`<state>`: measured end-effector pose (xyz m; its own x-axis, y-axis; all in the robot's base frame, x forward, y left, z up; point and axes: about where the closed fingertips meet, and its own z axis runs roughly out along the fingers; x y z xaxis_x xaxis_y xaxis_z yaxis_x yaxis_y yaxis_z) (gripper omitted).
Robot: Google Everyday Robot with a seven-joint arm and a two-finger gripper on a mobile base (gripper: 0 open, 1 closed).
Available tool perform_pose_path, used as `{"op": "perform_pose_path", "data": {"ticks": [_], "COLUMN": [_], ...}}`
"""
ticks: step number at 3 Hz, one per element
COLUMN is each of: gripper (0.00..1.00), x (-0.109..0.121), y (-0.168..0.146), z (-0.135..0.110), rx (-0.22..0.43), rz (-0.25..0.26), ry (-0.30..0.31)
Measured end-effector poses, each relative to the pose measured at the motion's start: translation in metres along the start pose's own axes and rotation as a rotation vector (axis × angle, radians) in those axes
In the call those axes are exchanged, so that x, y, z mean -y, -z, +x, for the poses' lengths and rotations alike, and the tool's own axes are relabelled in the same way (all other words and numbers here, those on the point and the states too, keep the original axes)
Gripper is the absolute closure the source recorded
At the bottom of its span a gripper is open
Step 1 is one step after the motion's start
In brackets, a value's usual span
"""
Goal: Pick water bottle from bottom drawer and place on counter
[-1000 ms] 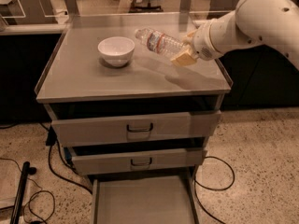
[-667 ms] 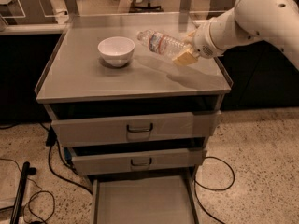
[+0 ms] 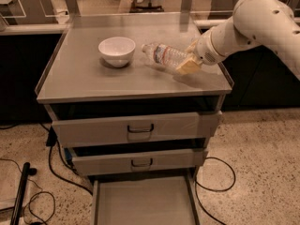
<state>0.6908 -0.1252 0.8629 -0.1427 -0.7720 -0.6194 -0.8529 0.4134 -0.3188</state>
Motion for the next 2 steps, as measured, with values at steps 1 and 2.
{"op": "perform_pose_path", "data": {"ticks": [1,2], "gripper": [0.87,0.62], "x": [-0.0002,-0.0002], "y": [-0.0013,-0.0013], "z": [0.0019,0.0019], "rx": [-0.004,-0.004], "rz": [-0.004,-0.004], "ry": [-0.001,-0.001]}}
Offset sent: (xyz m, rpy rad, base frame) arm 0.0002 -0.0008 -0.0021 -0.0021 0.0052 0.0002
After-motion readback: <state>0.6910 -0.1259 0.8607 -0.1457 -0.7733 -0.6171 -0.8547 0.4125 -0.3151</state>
